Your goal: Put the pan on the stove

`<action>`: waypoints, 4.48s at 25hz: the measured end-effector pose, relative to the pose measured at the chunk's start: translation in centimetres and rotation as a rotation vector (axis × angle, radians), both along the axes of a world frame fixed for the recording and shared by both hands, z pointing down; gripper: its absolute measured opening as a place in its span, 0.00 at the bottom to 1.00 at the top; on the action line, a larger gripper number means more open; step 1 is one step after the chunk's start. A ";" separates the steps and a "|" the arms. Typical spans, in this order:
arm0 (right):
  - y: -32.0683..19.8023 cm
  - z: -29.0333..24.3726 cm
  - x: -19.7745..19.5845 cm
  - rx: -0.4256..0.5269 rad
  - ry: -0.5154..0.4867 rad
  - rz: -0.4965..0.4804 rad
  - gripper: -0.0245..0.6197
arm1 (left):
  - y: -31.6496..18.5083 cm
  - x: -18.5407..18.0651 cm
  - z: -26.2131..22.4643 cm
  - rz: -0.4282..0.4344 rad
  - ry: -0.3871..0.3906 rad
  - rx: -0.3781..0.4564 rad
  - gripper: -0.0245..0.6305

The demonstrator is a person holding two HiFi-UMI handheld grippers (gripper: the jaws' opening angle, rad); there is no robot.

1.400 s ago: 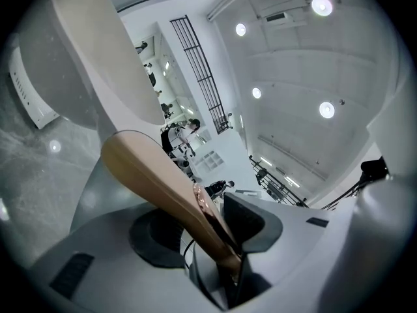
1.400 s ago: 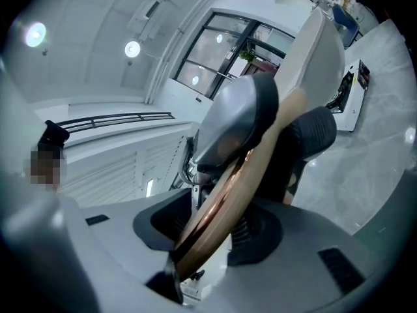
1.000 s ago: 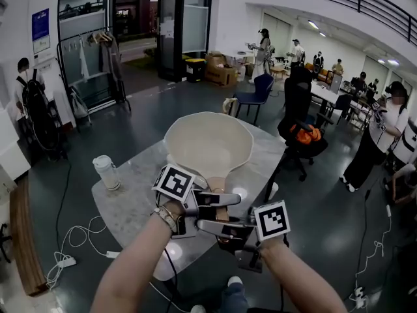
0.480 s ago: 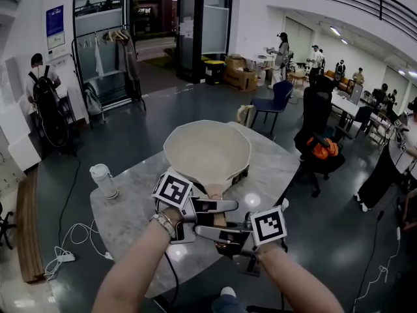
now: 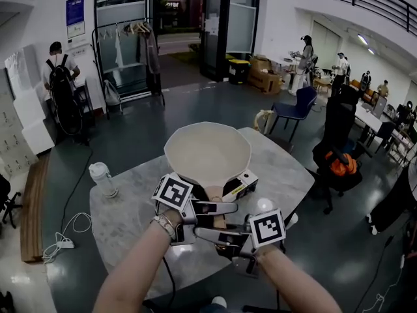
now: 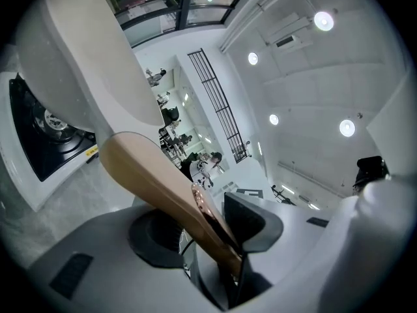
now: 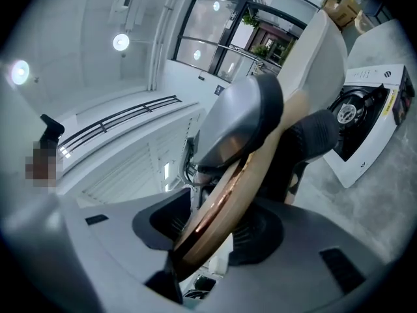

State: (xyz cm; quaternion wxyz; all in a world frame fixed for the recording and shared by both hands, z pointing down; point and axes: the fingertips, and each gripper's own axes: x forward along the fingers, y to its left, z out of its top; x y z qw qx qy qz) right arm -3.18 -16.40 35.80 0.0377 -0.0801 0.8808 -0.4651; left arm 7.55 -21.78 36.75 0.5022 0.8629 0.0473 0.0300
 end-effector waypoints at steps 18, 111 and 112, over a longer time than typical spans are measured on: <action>-2.9 3.3 3.4 -0.050 0.016 -0.090 0.32 | -3.4 3.2 2.9 -0.074 0.034 -0.056 0.33; -6.7 8.5 11.5 -0.078 0.061 0.199 0.50 | -3.3 -4.7 7.1 -0.359 0.047 -0.043 0.59; -6.8 8.5 11.7 -0.074 0.066 0.207 0.50 | -3.1 -5.1 6.8 -0.368 0.060 -0.050 0.59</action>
